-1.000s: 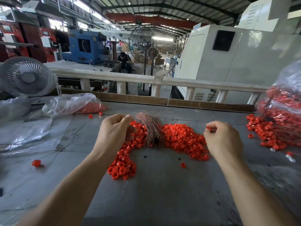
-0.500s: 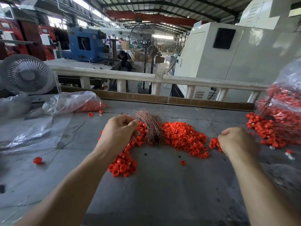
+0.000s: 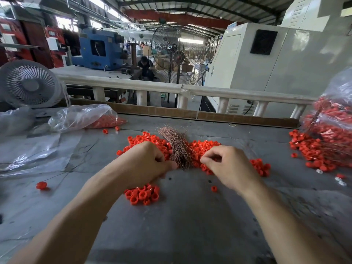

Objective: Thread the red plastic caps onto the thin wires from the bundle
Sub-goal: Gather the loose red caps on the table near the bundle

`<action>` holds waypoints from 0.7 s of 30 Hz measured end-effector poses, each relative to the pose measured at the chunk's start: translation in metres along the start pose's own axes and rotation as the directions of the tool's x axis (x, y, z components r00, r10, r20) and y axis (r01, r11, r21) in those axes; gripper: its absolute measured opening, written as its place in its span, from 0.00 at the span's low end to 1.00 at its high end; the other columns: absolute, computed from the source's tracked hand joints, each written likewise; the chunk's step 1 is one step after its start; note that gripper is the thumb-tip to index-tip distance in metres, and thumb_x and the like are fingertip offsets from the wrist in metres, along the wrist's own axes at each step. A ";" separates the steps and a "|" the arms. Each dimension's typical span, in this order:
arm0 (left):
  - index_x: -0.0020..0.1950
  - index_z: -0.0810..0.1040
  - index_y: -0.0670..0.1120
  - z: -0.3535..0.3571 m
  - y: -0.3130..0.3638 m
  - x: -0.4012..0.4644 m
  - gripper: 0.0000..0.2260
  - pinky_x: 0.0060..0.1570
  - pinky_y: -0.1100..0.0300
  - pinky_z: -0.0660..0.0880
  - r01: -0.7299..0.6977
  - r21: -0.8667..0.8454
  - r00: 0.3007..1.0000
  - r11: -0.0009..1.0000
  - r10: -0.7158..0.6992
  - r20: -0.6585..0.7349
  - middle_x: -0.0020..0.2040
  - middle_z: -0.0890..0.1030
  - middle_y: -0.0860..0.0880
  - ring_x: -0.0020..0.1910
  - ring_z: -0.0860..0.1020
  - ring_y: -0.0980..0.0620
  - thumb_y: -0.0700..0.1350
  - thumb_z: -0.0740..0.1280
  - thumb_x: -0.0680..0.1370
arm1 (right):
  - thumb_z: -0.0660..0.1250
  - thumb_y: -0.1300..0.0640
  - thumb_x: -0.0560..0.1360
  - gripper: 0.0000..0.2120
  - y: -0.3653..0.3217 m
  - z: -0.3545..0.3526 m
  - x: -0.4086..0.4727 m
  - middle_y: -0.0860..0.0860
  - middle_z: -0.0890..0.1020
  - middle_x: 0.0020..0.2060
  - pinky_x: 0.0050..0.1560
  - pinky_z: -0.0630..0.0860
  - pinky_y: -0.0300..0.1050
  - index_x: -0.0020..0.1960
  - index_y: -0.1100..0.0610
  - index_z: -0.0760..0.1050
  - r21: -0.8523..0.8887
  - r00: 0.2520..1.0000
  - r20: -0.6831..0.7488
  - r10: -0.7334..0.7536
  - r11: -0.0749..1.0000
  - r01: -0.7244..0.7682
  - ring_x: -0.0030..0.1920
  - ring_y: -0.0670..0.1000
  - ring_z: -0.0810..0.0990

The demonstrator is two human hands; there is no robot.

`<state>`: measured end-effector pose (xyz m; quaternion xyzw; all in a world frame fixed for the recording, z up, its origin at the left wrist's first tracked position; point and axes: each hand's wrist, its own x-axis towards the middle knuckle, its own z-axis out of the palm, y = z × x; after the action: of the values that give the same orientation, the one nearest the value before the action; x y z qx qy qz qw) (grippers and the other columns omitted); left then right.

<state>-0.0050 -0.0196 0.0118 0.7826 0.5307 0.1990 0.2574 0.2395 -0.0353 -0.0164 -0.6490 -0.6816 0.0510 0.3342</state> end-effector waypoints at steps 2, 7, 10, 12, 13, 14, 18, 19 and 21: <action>0.33 0.82 0.44 -0.008 0.005 -0.010 0.21 0.21 0.64 0.70 0.093 -0.094 0.952 0.991 -0.061 0.301 0.29 0.83 0.46 0.21 0.77 0.53 0.57 0.69 0.80 | 0.75 0.49 0.74 0.05 -0.005 0.006 -0.002 0.38 0.83 0.37 0.46 0.76 0.37 0.40 0.45 0.83 -0.014 0.999 0.016 -0.033 0.999 0.033 0.41 0.39 0.80; 0.43 0.82 0.42 -0.009 0.006 -0.017 0.15 0.31 0.60 0.79 0.174 -0.042 0.818 0.984 -0.121 0.562 0.39 0.87 0.44 0.32 0.84 0.49 0.52 0.67 0.82 | 0.74 0.49 0.75 0.04 -0.010 0.012 -0.005 0.40 0.84 0.38 0.44 0.77 0.43 0.42 0.47 0.83 -0.025 0.999 0.017 -0.045 0.999 0.045 0.39 0.41 0.80; 0.44 0.83 0.40 -0.006 -0.001 -0.010 0.14 0.32 0.60 0.78 0.134 -0.086 0.896 0.987 -0.083 0.436 0.39 0.87 0.44 0.34 0.84 0.49 0.49 0.67 0.82 | 0.74 0.50 0.75 0.03 -0.011 0.014 -0.006 0.41 0.84 0.39 0.46 0.78 0.45 0.43 0.47 0.84 -0.019 0.999 0.014 -0.047 0.999 0.047 0.40 0.42 0.80; 0.45 0.84 0.40 -0.002 -0.007 -0.005 0.12 0.29 0.60 0.78 0.103 -0.110 0.943 0.989 -0.062 0.326 0.38 0.87 0.45 0.33 0.84 0.50 0.47 0.68 0.81 | 0.74 0.51 0.75 0.02 -0.012 0.016 -0.005 0.41 0.84 0.39 0.47 0.78 0.45 0.44 0.47 0.84 -0.012 0.999 0.002 -0.049 0.999 0.049 0.41 0.41 0.80; 0.43 0.84 0.42 0.000 -0.009 -0.002 0.11 0.29 0.60 0.77 0.088 -0.113 0.962 0.990 -0.055 0.269 0.37 0.86 0.46 0.32 0.83 0.51 0.47 0.69 0.81 | 0.74 0.51 0.75 0.01 -0.012 0.017 -0.005 0.41 0.84 0.40 0.47 0.78 0.45 0.45 0.47 0.84 -0.006 0.999 -0.008 -0.047 0.999 0.047 0.41 0.41 0.80; 0.41 0.84 0.44 0.002 -0.011 0.000 0.11 0.29 0.60 0.77 0.074 -0.114 0.975 0.991 -0.048 0.216 0.36 0.86 0.48 0.31 0.83 0.52 0.47 0.69 0.81 | 0.74 0.52 0.75 0.01 -0.012 0.018 -0.005 0.41 0.84 0.40 0.47 0.78 0.43 0.46 0.47 0.84 0.000 0.999 -0.016 -0.044 0.999 0.044 0.41 0.41 0.80; 0.36 0.83 0.50 0.007 -0.016 0.006 0.13 0.28 0.60 0.75 0.044 -0.117 0.996 0.992 -0.035 0.080 0.34 0.86 0.50 0.30 0.81 0.53 0.51 0.70 0.80 | 0.73 0.56 0.76 0.04 -0.011 0.023 -0.004 0.41 0.83 0.42 0.48 0.77 0.41 0.50 0.49 0.83 -0.011 0.998 -0.054 -0.039 0.999 0.038 0.44 0.43 0.79; 0.37 0.84 0.51 0.008 -0.016 0.007 0.13 0.28 0.59 0.75 0.041 -0.118 0.998 0.992 -0.034 0.060 0.34 0.85 0.49 0.29 0.80 0.52 0.52 0.70 0.80 | 0.72 0.57 0.77 0.04 -0.012 0.024 -0.003 0.42 0.83 0.43 0.49 0.77 0.42 0.50 0.49 0.83 -0.014 0.997 -0.070 -0.035 0.999 0.034 0.44 0.44 0.79; 0.37 0.84 0.50 0.009 -0.016 0.007 0.14 0.25 0.60 0.73 0.020 -0.119 1.000 0.993 -0.021 -0.012 0.31 0.84 0.47 0.24 0.76 0.53 0.54 0.70 0.79 | 0.72 0.57 0.77 0.05 -0.012 0.025 -0.001 0.42 0.82 0.44 0.50 0.78 0.45 0.51 0.50 0.82 -0.016 0.994 -0.102 -0.030 0.999 0.029 0.45 0.45 0.79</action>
<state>-0.0089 -0.0096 -0.0048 0.7590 0.5276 0.2331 0.3020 0.2156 -0.0290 -0.0301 -0.6429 -0.6735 0.0078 0.3647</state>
